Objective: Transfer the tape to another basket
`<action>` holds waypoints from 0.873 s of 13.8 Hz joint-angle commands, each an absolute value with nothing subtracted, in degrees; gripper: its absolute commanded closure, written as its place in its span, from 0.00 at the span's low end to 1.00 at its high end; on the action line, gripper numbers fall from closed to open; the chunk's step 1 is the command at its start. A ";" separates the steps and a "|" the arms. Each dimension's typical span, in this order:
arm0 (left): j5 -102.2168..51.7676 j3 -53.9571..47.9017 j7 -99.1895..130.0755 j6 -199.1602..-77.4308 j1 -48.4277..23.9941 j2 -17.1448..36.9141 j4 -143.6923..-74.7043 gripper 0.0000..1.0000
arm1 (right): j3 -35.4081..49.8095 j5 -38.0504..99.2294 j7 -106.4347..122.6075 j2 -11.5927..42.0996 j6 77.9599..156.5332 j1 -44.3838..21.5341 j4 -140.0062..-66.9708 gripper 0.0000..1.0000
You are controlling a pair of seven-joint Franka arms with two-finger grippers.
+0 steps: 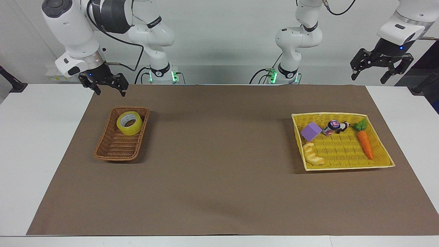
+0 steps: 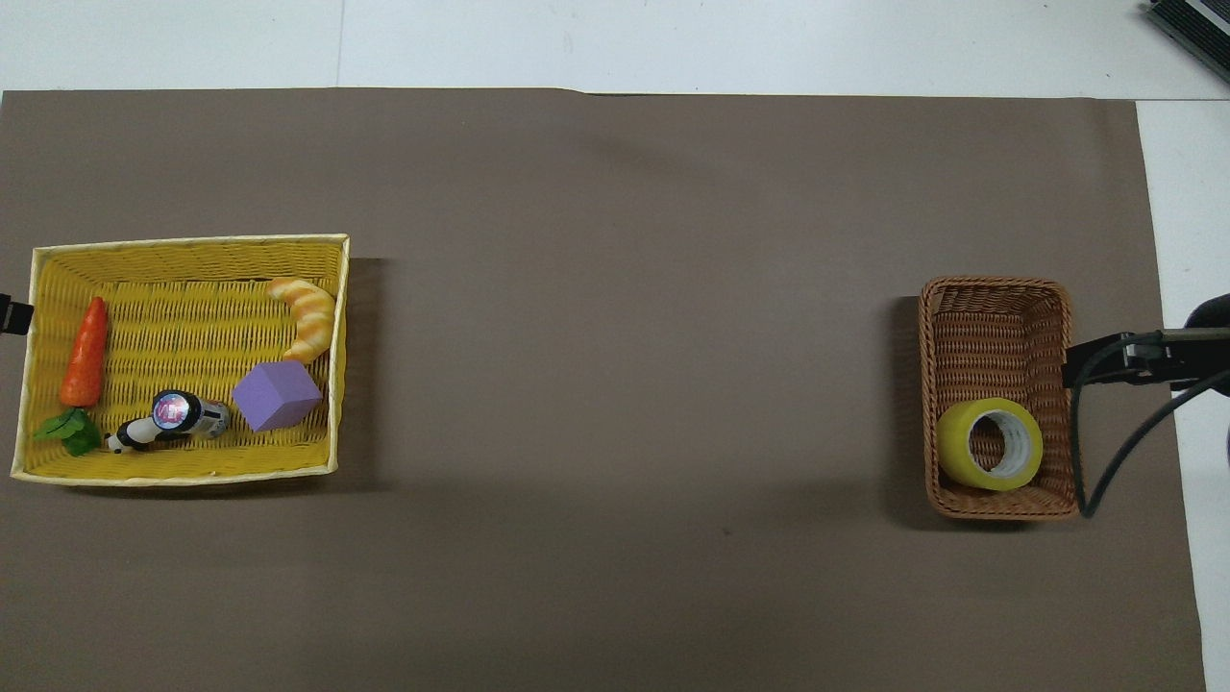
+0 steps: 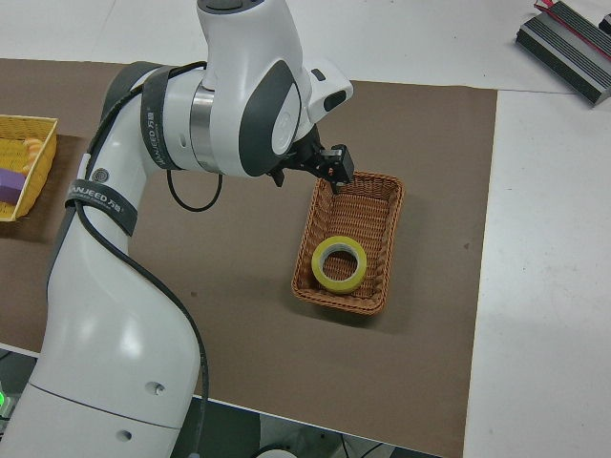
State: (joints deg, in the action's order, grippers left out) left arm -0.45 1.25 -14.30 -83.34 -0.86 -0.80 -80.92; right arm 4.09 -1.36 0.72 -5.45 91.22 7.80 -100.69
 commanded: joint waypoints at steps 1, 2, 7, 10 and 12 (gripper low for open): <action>-0.35 0.61 -14.15 -82.79 0.00 -1.67 -81.47 0.00 | 4.92 1.05 -0.79 -2.12 86.93 7.74 -93.37 0.00; -0.35 0.53 -14.15 -82.79 0.00 -1.67 -81.47 0.00 | 4.92 0.97 -0.88 -0.72 86.58 7.73 -91.43 0.00; -0.35 0.62 -14.15 -82.79 0.00 -1.67 -81.47 0.00 | 5.01 0.70 -0.62 -0.53 88.15 6.50 -91.84 0.00; -0.35 0.53 -14.15 -82.79 0.00 -1.67 -81.47 0.00 | 5.01 0.97 -0.88 -0.70 87.89 6.50 -92.20 0.00; -0.35 0.62 -14.15 -82.79 0.00 -1.67 -81.47 0.00 | 5.01 0.88 -0.79 -0.70 87.63 6.42 -92.11 0.00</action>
State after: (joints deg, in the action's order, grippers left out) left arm -0.45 1.25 -14.30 -83.34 -0.85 -0.80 -80.92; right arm 4.72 -0.34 0.32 -0.89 88.43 6.12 -92.93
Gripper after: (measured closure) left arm 0.000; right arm 0.000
